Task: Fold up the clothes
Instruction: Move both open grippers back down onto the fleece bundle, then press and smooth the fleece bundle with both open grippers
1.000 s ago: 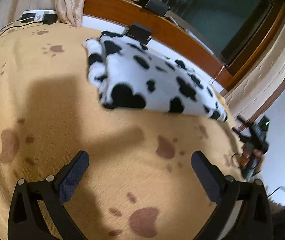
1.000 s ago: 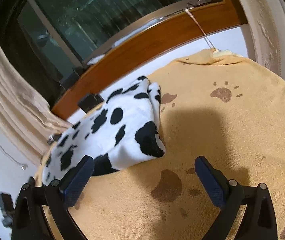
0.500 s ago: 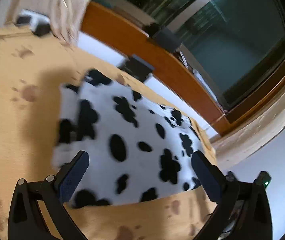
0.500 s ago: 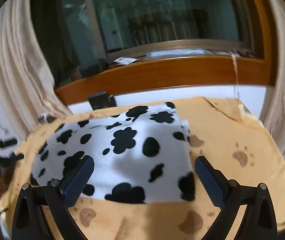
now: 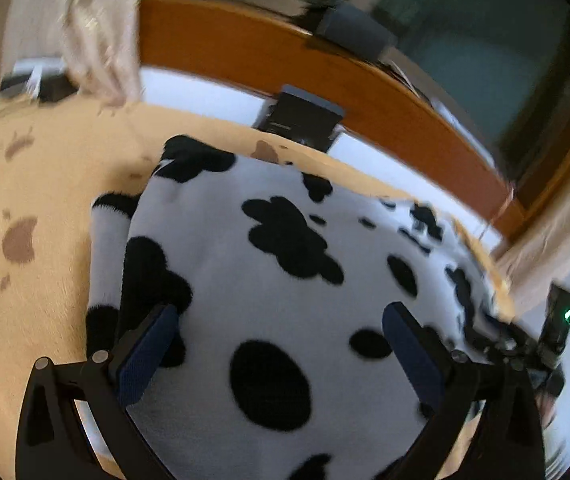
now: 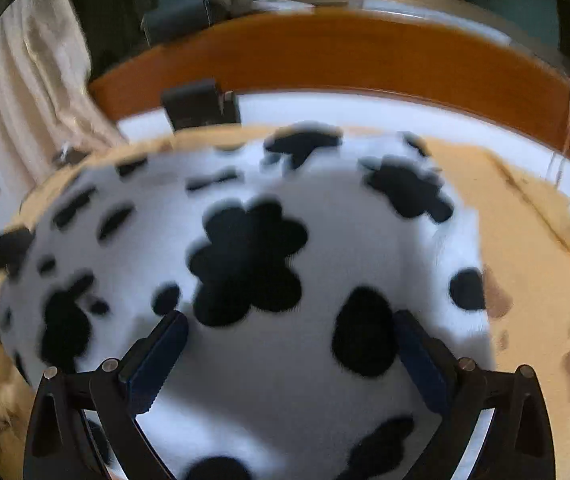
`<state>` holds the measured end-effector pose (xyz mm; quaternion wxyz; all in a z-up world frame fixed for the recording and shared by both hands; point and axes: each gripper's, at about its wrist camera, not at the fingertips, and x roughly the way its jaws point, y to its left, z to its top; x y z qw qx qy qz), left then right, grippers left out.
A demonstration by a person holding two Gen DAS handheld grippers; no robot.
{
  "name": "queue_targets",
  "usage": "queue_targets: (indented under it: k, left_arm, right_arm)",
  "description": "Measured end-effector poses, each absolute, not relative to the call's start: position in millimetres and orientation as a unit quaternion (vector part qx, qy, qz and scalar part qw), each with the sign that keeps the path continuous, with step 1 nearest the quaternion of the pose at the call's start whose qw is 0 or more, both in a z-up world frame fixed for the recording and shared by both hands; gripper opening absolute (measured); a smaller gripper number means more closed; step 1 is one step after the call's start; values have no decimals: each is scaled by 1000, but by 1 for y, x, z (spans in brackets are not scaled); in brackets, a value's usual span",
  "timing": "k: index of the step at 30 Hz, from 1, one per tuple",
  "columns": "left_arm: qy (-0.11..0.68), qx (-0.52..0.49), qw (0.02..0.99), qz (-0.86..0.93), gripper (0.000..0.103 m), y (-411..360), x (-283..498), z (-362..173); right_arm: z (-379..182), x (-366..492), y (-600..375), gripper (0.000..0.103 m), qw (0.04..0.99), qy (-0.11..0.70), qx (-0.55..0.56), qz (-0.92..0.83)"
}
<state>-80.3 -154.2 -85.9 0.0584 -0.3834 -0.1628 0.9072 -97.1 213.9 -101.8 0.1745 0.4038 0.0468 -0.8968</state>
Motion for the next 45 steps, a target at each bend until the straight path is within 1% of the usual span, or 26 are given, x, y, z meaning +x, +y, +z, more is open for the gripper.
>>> queue_targets:
  k: [6, 9, 12, 16, 20, 22, 23, 25, 28, 29, 31, 35, 37, 38, 40, 43, 45]
  left_arm:
    - [-136, -398, 66, 905, 103, -146, -90, -72]
    - [-123, -405, 70, 903, 103, -142, -95, -64]
    - [-168, -400, 88, 897, 103, -150, -113, -42]
    - [-202, -396, 102, 890, 103, -147, -148, -25]
    - [-232, -431, 99, 866, 103, -142, -178, -51]
    - [-230, -456, 78, 857, 103, -144, -186, -77]
    - [-218, -450, 81, 862, 102, -144, -186, -86]
    - [-169, -441, 84, 877, 103, -133, -180, -86]
    - [-102, -431, 89, 892, 103, -118, -174, -86]
    - [-96, -429, 92, 893, 103, -118, -173, -86]
    - [-112, -429, 105, 890, 103, -124, -175, -83]
    - [-221, -441, 135, 859, 103, -158, -191, -72]
    - [-252, -442, 130, 851, 103, -167, -201, -64]
    - [-256, -442, 125, 851, 103, -170, -207, -58]
    - [-238, -450, 124, 852, 103, -168, -221, -55]
    - [-220, -489, 88, 839, 103, -167, -247, -74]
    - [-206, -485, 83, 846, 103, -168, -255, -83]
  right_arm:
    - [-103, -91, 211, 103, 169, 67, 401, -898]
    - [-83, -94, 212, 103, 168, 49, 400, -900]
    - [-54, -103, 213, 103, 180, 10, 369, -912]
    - [-43, -139, 198, 103, 156, -3, 369, -916]
    - [-72, -175, 183, 103, 136, -1, 410, -902]
    - [-91, -182, 179, 103, 117, 33, 422, -898]
    - [-99, -183, 176, 103, 109, 54, 423, -898]
    - [-102, -175, 171, 103, 113, 82, 401, -905]
    - [-102, -173, 173, 103, 116, 80, 396, -907]
    - [-102, -173, 175, 103, 119, 75, 397, -907]
    - [-102, -174, 177, 103, 122, 69, 397, -907]
    - [-101, -172, 174, 103, 118, 76, 395, -908]
    - [-100, -171, 174, 103, 118, 75, 396, -908]
    - [-99, -171, 174, 103, 118, 74, 396, -908]
    - [-99, -171, 174, 103, 118, 74, 396, -907]
    - [-99, -171, 172, 103, 118, 74, 397, -907]
    - [-99, -171, 172, 103, 119, 73, 397, -907]
